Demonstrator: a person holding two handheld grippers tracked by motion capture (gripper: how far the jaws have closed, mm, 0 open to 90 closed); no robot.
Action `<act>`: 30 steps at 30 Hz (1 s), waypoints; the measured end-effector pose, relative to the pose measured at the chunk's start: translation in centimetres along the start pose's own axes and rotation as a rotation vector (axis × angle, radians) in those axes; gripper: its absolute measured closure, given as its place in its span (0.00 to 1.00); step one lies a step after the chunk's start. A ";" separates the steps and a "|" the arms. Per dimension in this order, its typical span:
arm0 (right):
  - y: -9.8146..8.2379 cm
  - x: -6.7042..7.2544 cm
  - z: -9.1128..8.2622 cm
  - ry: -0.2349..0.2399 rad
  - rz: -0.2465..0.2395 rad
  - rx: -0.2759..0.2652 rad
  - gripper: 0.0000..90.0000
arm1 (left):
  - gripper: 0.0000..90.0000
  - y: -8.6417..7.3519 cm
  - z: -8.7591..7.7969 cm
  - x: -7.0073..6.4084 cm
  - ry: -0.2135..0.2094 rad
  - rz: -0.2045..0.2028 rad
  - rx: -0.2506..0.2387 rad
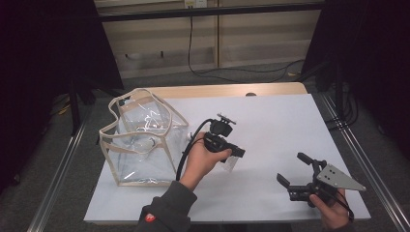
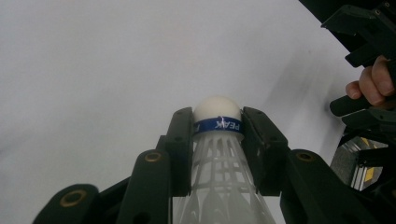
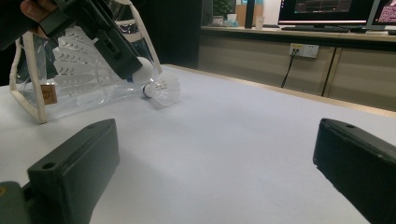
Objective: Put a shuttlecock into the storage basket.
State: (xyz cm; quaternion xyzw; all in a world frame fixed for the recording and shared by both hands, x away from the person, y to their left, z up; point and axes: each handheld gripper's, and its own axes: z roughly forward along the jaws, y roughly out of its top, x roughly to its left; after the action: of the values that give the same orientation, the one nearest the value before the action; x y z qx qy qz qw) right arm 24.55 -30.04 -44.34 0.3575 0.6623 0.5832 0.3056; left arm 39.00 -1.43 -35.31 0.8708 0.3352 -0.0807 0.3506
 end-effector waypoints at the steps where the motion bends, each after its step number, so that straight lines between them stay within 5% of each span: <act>1: 0.0 0.0 0.0 0.000 0.000 0.000 0.00 | 0.73 0.0 -0.1 0.0 0.004 0.002 0.005; 30: 0.0 0.0 0.0 0.000 -0.001 0.000 0.00 | 0.73 1.3 -3.1 0.0 0.027 0.017 -0.002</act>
State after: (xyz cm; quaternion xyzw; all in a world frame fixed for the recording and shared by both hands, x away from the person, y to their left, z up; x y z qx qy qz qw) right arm 24.55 -30.05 -44.34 0.3573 0.6623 0.5832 0.3060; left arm 39.50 -0.07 -32.25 0.8743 0.3324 -0.0656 0.3475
